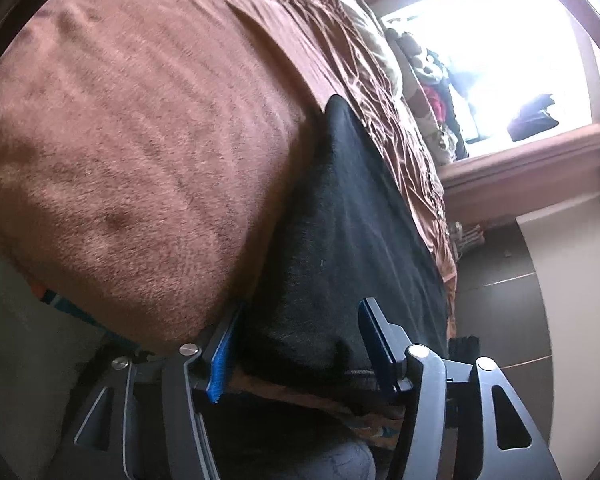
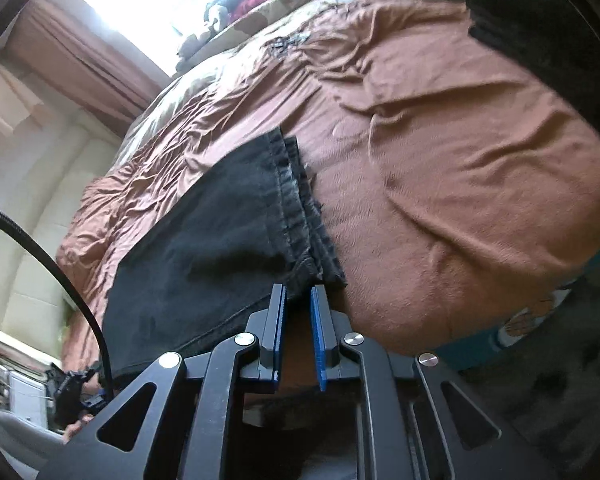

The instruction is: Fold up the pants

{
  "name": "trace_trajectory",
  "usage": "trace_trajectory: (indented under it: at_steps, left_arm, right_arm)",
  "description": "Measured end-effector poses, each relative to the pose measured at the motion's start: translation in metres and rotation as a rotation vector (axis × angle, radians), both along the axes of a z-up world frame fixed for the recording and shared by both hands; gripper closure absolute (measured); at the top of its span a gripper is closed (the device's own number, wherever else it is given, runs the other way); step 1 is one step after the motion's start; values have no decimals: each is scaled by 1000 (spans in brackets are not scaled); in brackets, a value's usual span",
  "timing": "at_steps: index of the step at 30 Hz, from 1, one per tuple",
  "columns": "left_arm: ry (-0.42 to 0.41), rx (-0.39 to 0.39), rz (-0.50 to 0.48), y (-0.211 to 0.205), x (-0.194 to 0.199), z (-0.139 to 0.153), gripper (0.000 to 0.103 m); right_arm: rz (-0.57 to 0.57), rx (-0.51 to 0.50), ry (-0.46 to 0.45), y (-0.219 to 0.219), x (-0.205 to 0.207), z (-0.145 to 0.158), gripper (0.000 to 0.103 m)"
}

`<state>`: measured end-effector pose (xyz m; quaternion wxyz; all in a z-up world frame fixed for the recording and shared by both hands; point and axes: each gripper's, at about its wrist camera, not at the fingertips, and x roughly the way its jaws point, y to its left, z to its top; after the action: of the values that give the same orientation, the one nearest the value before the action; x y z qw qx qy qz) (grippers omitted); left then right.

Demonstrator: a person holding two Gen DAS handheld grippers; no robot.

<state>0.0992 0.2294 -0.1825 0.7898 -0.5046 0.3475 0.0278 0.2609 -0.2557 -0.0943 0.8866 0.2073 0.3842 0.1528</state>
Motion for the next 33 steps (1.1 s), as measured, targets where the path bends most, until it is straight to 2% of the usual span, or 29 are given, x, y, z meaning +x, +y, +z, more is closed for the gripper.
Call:
trace_trajectory:
  at_steps: [5, 10, 11, 15, 18, 22, 33]
  left_arm:
    - [-21, 16, 0, 2, 7, -3, 44]
    - [-40, 20, 9, -1, 14, -4, 45]
    - [-40, 33, 9, -3, 14, -3, 47]
    - [-27, 74, 3, -8, 14, 1, 64]
    - [-31, 100, -3, -10, 14, 4, 69]
    - [-34, 148, -7, -13, 15, 8, 72]
    - [-70, 132, -17, -8, 15, 17, 83]
  right_arm:
    - [43, -96, -95, 35, -20, 24, 93]
    - [155, -189, -103, 92, -22, 25, 93]
    - [178, -196, -100, 104, -22, 24, 93]
    - [250, -184, -74, 137, -16, 21, 93]
    - [286, -204, -47, 162, -5, 18, 93]
    - [343, -203, -56, 192, 10, 16, 93]
    - [433, -254, -20, 258, 61, -12, 93]
